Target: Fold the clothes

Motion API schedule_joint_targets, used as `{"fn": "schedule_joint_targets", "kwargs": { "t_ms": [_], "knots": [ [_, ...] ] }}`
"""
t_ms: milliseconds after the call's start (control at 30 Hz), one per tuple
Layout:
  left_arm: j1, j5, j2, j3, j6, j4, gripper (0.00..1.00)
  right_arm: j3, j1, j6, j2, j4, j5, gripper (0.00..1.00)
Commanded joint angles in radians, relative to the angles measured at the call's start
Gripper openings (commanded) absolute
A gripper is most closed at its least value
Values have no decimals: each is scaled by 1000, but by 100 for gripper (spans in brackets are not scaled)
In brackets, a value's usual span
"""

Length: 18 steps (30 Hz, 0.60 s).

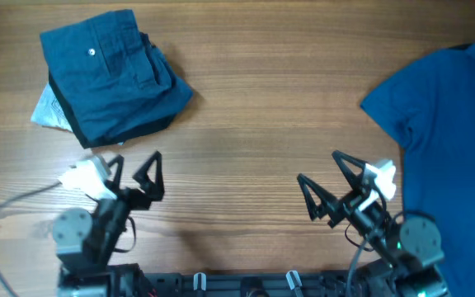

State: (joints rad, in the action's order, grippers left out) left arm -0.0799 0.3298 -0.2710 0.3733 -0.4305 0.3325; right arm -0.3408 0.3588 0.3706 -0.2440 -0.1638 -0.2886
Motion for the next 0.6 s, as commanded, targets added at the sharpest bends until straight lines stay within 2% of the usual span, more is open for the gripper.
{"fn": "schedule_joint_targets", "kwargs": {
  "t_ms": [0, 233, 300, 367, 500, 567],
  "knots": [
    [-3, -43, -237, 258, -11, 147, 100, -177, -3, -19, -269, -113, -8, 99],
    [-1, 6, -749, 692, 34, 558, 100, -687, -62, -237, -942, -540, 61, 100],
    [0, 6, -826, 748, 34, 605, 100, -769, -79, -238, -1080, -559, -10, 100],
    [0, 48, -868, 761, 36, 593, 100, -802, -90, -305, -1203, -554, -122, 100],
    [0, 101, -877, 761, 87, 577, 100, -819, -176, -182, -1316, -467, -97, 100],
    [0, 101, -875, 761, 87, 578, 100, -845, -267, -114, -1364, -411, -33, 93]
  ]
}}
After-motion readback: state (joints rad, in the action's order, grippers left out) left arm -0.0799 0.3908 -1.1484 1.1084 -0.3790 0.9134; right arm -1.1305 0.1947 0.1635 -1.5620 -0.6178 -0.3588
